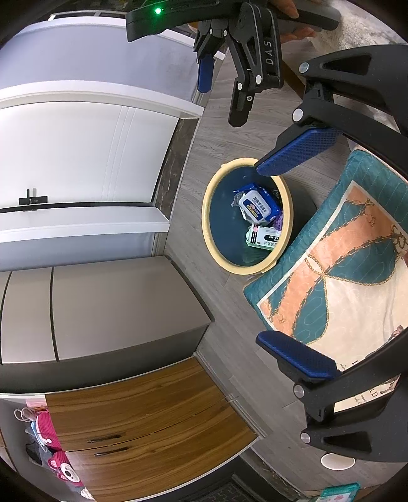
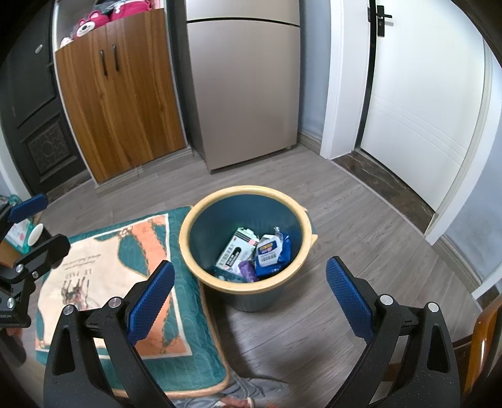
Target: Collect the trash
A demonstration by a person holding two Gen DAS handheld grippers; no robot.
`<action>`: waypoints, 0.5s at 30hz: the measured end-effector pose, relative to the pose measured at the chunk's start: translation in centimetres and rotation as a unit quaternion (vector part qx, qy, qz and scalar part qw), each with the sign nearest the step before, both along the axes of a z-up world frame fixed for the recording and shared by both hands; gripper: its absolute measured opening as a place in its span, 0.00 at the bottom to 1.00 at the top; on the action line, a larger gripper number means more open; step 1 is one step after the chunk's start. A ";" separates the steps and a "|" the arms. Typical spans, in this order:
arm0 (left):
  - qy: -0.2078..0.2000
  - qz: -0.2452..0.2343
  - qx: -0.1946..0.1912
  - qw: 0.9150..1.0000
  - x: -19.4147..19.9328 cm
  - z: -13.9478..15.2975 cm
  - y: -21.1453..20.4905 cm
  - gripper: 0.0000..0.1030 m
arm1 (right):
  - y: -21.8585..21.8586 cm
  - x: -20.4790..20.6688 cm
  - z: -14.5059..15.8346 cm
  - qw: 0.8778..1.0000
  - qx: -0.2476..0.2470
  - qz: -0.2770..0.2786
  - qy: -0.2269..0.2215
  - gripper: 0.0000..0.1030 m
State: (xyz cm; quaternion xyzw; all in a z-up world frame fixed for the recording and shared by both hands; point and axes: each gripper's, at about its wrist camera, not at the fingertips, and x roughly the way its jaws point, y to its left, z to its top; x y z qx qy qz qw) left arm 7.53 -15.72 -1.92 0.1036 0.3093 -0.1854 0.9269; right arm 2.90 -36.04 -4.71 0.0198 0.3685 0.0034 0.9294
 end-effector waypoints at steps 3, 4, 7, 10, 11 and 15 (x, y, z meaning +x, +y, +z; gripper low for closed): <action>-0.001 -0.001 -0.002 1.000 0.0 0.0 0.0 0.94 | 0.1 0.0 0.0 1.000 0.000 0.000 0.000 0.94; -0.001 -0.001 -0.003 1.000 0.0 0.0 0.0 0.94 | 0.0 0.0 0.0 1.000 0.000 0.000 0.000 0.93; 0.000 0.000 -0.002 1.000 0.0 0.0 0.2 0.94 | 0.0 0.0 0.0 1.000 0.000 0.000 0.000 0.93; 0.001 -0.001 -0.001 1.000 0.0 0.0 0.2 0.94 | -0.1 0.0 0.0 1.000 0.000 0.000 0.000 0.93; 0.003 -0.003 -0.001 1.000 0.0 -0.1 0.2 0.94 | -0.1 0.0 0.0 1.000 0.000 0.000 0.000 0.93; 0.004 -0.008 0.009 1.000 0.1 -0.1 -0.1 0.94 | -0.1 0.1 0.0 1.000 0.000 0.000 0.001 0.93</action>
